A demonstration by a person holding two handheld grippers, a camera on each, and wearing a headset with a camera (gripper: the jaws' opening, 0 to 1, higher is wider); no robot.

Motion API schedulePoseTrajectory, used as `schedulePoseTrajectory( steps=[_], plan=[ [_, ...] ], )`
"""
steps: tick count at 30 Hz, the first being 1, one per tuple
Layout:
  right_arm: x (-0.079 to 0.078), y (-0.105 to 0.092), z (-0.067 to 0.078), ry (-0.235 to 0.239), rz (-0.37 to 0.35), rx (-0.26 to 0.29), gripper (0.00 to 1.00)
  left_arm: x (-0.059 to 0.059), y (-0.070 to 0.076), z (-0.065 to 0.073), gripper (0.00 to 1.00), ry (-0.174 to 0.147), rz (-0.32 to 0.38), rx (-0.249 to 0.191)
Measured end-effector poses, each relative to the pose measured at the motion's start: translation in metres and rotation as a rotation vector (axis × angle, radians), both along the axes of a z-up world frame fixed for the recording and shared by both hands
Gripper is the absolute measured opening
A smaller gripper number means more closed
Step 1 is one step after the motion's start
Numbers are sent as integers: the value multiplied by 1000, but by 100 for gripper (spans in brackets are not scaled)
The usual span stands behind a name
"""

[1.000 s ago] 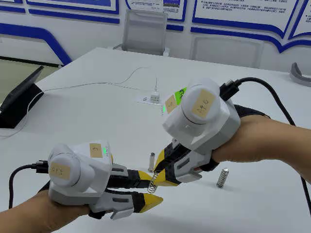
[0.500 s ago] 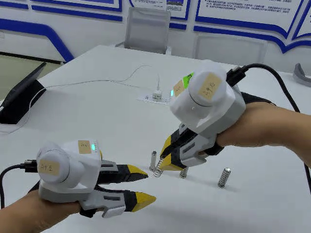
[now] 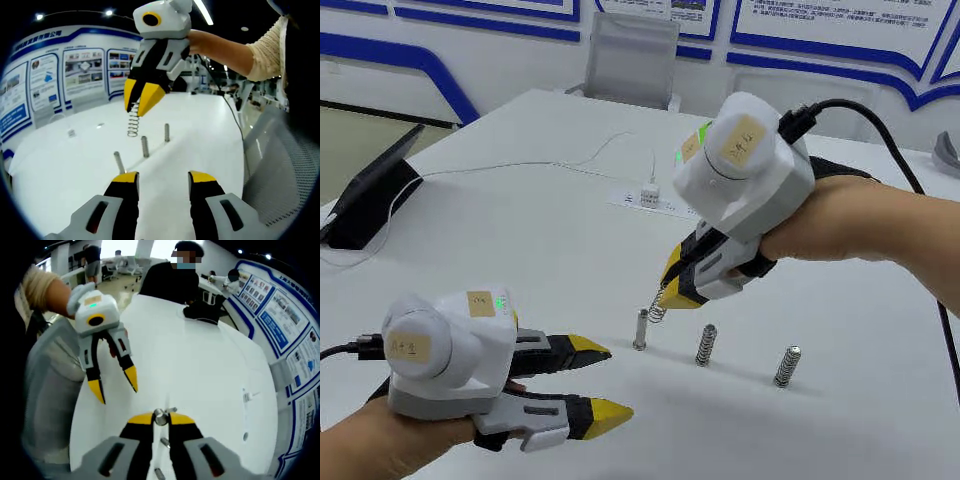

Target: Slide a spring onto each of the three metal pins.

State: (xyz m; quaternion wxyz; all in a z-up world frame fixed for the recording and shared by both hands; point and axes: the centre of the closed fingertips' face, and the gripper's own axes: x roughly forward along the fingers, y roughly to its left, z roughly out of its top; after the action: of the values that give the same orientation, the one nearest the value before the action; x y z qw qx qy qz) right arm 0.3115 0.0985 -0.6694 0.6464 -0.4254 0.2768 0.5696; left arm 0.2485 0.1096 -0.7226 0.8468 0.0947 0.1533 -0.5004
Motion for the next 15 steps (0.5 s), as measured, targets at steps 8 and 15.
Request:
schedulePoseTrajectory(
  steps=[8, 15],
  plan=[
    [22, 5, -14, -4, -23, -38, 12, 0, -1, -1, 43, 4, 6, -3],
    [33, 7, -28, 21, -42, -57, 12, 0, -2, -1, 45, 9, 9, -6]
  ],
)
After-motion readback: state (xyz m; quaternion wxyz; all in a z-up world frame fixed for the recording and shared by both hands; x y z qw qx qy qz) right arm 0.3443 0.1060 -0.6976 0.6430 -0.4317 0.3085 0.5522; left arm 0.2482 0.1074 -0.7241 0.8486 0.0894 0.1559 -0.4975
